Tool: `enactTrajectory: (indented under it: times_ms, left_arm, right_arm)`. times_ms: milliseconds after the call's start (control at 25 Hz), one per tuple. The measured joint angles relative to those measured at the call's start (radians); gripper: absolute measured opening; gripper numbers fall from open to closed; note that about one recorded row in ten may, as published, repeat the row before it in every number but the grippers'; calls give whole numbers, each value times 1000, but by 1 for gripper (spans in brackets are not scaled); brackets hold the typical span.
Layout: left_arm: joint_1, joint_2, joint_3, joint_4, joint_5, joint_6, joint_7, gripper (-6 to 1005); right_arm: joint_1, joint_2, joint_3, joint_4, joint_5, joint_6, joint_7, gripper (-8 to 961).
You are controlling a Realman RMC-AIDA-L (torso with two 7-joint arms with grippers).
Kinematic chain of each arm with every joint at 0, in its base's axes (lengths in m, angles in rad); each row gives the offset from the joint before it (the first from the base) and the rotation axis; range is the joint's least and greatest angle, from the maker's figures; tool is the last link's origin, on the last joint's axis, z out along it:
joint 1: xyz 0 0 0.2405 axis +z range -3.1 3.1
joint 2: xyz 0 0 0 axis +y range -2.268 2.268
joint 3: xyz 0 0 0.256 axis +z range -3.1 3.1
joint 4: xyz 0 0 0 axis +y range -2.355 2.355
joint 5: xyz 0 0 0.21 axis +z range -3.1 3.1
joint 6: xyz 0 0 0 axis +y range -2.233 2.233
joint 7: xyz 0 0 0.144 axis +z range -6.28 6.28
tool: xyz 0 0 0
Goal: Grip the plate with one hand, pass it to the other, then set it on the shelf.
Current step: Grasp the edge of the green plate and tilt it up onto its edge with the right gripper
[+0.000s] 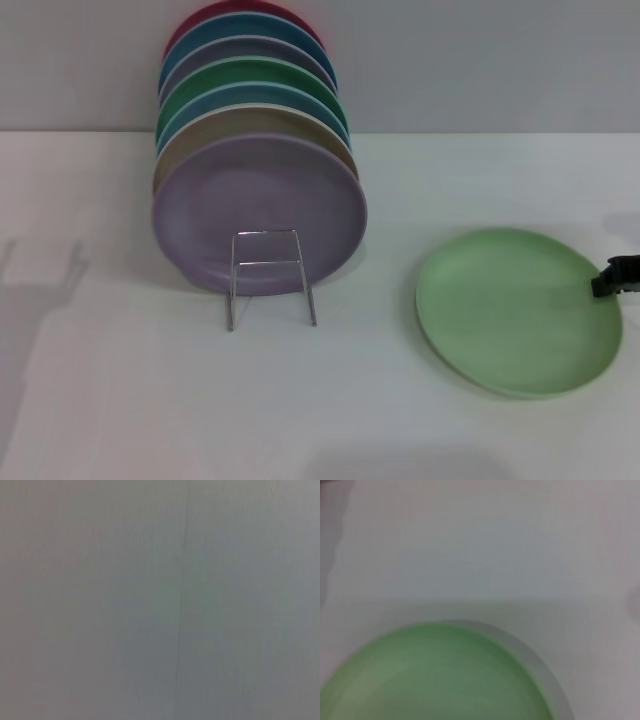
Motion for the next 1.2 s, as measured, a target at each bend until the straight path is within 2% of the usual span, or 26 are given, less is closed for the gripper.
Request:
enactTrajectory:
  times_ms: [280,600,880,1200]
  left_arm:
    - [1,0,0,1,0,0,0,860]
    - [-1,0,0,0,0,-1,0,860]
    - [-4,0,0,3,0,-1,0,860]
    - [-8,0,-1,4,0,-3,0,860]
  right_arm:
    - [-34,39,17,-97,14,-25,-51,33]
    - [-87,64,17,-206,110,-51,-133,32]
    - [-112,93,15,-267,116,-97,-198,30]
    - [-120,97,-9,-279,117,-169,-204,29]
